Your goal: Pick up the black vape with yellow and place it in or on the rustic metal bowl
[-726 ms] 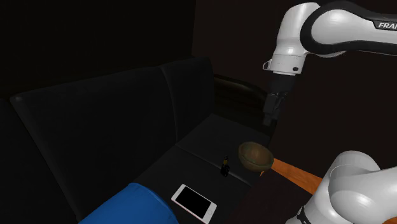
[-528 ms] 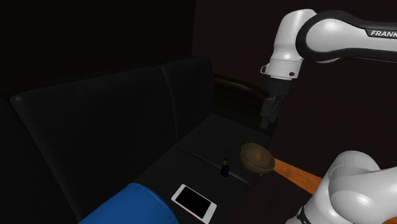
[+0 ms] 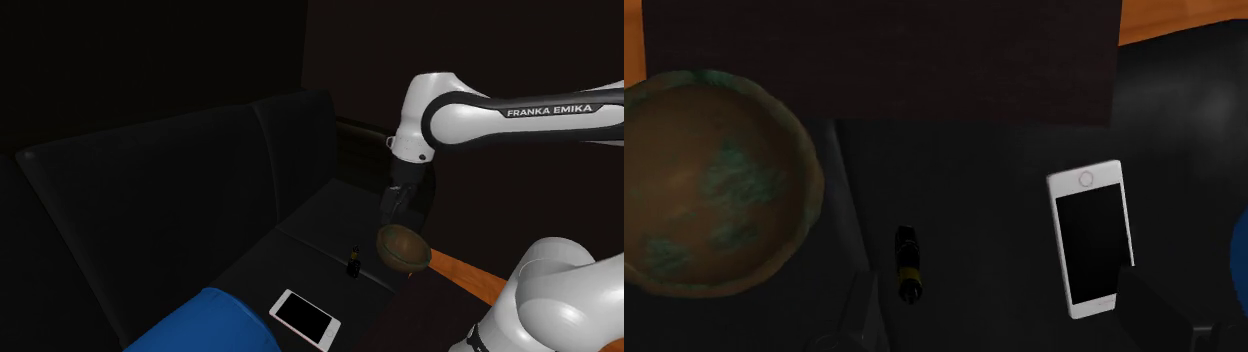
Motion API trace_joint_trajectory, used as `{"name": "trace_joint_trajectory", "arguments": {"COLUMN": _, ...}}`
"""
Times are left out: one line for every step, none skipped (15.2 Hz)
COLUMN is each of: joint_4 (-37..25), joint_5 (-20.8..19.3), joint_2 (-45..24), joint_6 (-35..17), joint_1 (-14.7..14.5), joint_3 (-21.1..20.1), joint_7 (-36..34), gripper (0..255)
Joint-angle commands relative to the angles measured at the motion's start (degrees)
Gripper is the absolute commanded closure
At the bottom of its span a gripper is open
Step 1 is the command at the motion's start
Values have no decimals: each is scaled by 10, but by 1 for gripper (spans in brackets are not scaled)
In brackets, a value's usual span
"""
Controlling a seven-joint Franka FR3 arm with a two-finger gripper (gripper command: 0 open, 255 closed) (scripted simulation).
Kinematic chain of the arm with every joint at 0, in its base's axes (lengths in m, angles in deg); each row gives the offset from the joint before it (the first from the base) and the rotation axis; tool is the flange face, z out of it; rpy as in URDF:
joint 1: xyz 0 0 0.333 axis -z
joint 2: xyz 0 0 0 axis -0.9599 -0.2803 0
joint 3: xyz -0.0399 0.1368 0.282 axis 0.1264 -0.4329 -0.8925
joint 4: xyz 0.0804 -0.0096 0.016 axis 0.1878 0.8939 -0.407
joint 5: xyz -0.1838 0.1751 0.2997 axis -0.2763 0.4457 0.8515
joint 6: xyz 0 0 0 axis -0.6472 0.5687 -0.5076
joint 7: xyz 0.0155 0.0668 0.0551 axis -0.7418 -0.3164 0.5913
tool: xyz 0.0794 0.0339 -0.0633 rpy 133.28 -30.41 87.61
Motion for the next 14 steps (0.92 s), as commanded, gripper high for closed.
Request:
{"name": "trace_joint_trajectory", "arguments": {"joint_4": 14, "joint_5": -2, "joint_2": -30, "joint_6": -53, "joint_1": 1, "joint_3": -6, "joint_7": -3, "gripper": 0}}
{"name": "trace_joint_trajectory", "arguments": {"joint_4": 22, "joint_5": -3, "joint_2": -45, "joint_6": -79, "joint_1": 2, "joint_3": -7, "joint_7": -3, "gripper": 0}}
{"name": "trace_joint_trajectory", "arguments": {"joint_4": 29, "joint_5": -5, "joint_2": -61, "joint_6": -106, "joint_1": 3, "joint_3": -9, "joint_7": -3, "gripper": 0}}
{"name": "trace_joint_trajectory", "arguments": {"joint_4": 35, "joint_5": -7, "joint_2": -79, "joint_6": -133, "joint_1": 5, "joint_3": -11, "joint_7": -4, "gripper": 0}}
{"name": "trace_joint_trajectory", "arguments": {"joint_4": 40, "joint_5": -9, "joint_2": -97, "joint_6": -159, "joint_1": 6, "joint_3": -13, "joint_7": -5, "gripper": 0}}
{"name": "trace_joint_trajectory", "arguments": {"joint_4": 44, "joint_5": -11, "joint_2": -117, "joint_6": -186, "joint_1": 8, "joint_3": -15, "joint_7": -6, "gripper": 0}}
{"name": "trace_joint_trajectory", "arguments": {"joint_4": 46, "joint_5": -13, "joint_2": -138, "joint_6": -213, "joint_1": 10, "joint_3": -16, "joint_7": -7, "gripper": 0}}
{"name": "trace_joint_trajectory", "arguments": {"joint_4": 48, "joint_5": -16, "joint_2": -160, "joint_6": -240, "joint_1": 12, "joint_3": -18, "joint_7": -9, "gripper": 0}}
{"name": "trace_joint_trajectory", "arguments": {"joint_4": 49, "joint_5": -19, "joint_2": -183, "joint_6": -267, "joint_1": 14, "joint_3": -20, "joint_7": -11, "gripper": 0}}
{"name": "trace_joint_trajectory", "arguments": {"joint_4": 48, "joint_5": -23, "joint_2": -206, "joint_6": -294, "joint_1": 17, "joint_3": -21, "joint_7": -13, "gripper": 0}}
{"name": "trace_joint_trajectory", "arguments": {"joint_4": 47, "joint_5": -28, "joint_2": -230, "joint_6": -320, "joint_1": 19, "joint_3": -23, "joint_7": -16, "gripper": 0}}
{"name": "trace_joint_trajectory", "arguments": {"joint_4": 44, "joint_5": -33, "joint_2": -255, "joint_6": -345, "joint_1": 22, "joint_3": -24, "joint_7": -19, "gripper": 0}}
{"name": "trace_joint_trajectory", "arguments": {"joint_4": 44, "joint_5": -34, "joint_2": -261, "joint_6": -351, "joint_1": 23, "joint_3": -24, "joint_7": -20, "gripper": 0}}
{"name": "trace_joint_trajectory", "arguments": {"joint_4": 46, "joint_5": -35, "joint_2": -269, "joint_6": -361, "joint_1": 23, "joint_3": -25, "joint_7": -21, "gripper": 0}}
